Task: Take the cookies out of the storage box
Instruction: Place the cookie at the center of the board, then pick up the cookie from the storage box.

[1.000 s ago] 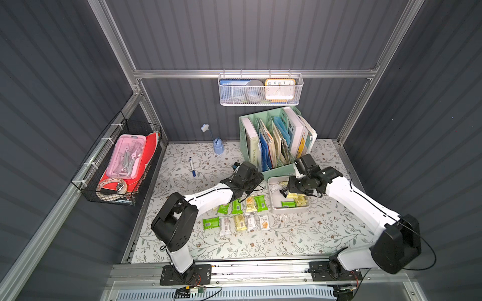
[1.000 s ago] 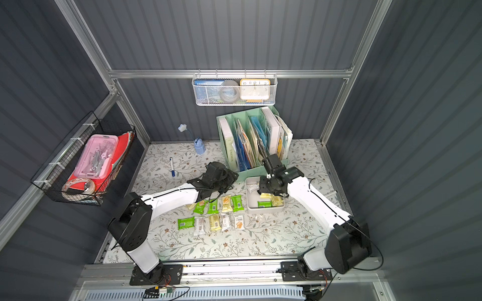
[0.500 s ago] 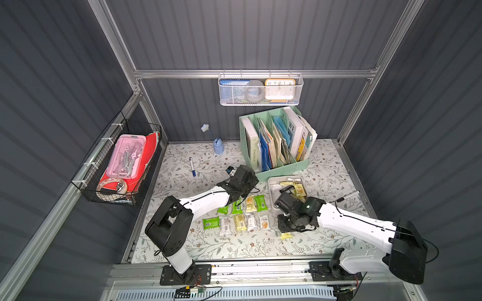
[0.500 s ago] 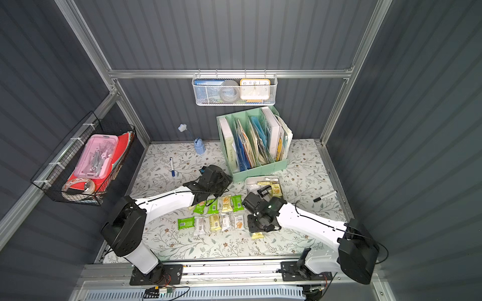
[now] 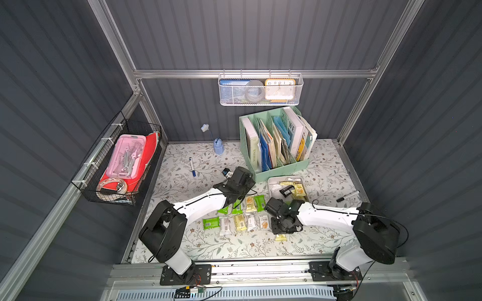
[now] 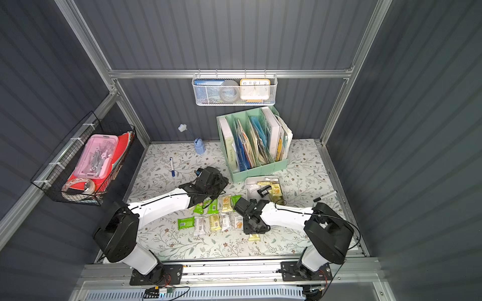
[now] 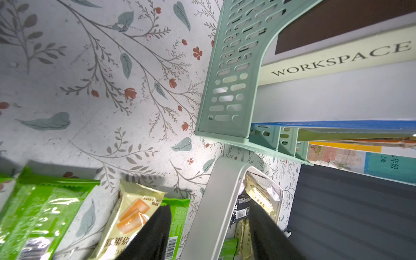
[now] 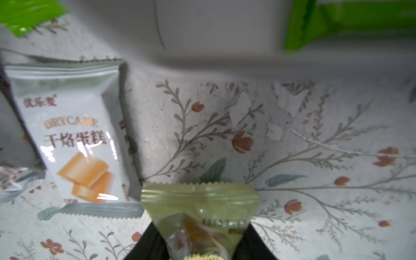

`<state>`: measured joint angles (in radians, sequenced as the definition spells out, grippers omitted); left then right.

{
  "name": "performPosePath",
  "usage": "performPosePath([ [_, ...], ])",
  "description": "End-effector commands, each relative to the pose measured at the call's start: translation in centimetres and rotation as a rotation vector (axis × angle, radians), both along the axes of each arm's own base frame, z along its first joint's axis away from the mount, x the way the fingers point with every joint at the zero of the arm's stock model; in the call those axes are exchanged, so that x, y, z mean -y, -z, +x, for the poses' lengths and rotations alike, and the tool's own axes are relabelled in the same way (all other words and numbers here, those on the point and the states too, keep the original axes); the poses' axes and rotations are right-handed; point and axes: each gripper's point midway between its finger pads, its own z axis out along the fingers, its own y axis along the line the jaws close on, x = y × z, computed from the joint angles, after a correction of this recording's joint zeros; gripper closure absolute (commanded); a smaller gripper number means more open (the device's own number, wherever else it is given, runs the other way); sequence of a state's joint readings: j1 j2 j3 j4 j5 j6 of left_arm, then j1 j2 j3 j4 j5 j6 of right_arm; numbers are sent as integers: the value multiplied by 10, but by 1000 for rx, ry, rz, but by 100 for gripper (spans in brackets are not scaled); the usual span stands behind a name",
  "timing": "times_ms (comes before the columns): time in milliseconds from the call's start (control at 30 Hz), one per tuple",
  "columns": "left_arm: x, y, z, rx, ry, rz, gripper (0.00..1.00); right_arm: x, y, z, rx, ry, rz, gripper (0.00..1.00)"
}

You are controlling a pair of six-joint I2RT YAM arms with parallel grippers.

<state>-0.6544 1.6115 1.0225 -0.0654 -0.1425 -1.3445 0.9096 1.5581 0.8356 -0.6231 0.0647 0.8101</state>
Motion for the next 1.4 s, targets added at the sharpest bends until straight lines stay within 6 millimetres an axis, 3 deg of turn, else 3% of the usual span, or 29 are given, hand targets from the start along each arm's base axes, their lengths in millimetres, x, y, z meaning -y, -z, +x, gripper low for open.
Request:
performPosePath([
  [0, -10, 9, -6, -28, -2, 40, 39, 2, -6, 6, 31, 18, -14, 45],
  [133, -7, 6, -6, -19, 25, 49, 39, 0, -32, 10, 82, 17, 30, 39],
  [267, 1, -11, 5, 65, 111, 126, 38, 15, -77, 24, 207, 14, 9, 38],
  [400, 40, -21, 7, 105, 295, 262, 36, 50, -124, 51, 330, 106, 15, 40],
  [500, 78, -27, 2, 166, 448, 322, 37, 76, -143, 61, 384, 203, 94, 41],
  [567, 98, -24, -5, 186, 550, 407, 37, 93, -144, 61, 381, 276, 131, 42],
  [600, 111, -34, -4, 212, 580, 440, 37, 102, -144, 60, 378, 308, 139, 42],
  [833, 153, -16, -16, 229, 799, 659, 36, 146, -146, 45, 391, 446, 132, 43],
  [933, 155, -8, -11, 236, 879, 832, 30, 156, -150, 39, 410, 474, 125, 43],
  [1100, 148, 6, 6, 192, 982, 1072, 30, 171, -153, 31, 426, 490, 90, 43],
  [1367, 148, 18, 15, 204, 1136, 1252, 33, 192, -160, 23, 441, 519, 34, 43],
])
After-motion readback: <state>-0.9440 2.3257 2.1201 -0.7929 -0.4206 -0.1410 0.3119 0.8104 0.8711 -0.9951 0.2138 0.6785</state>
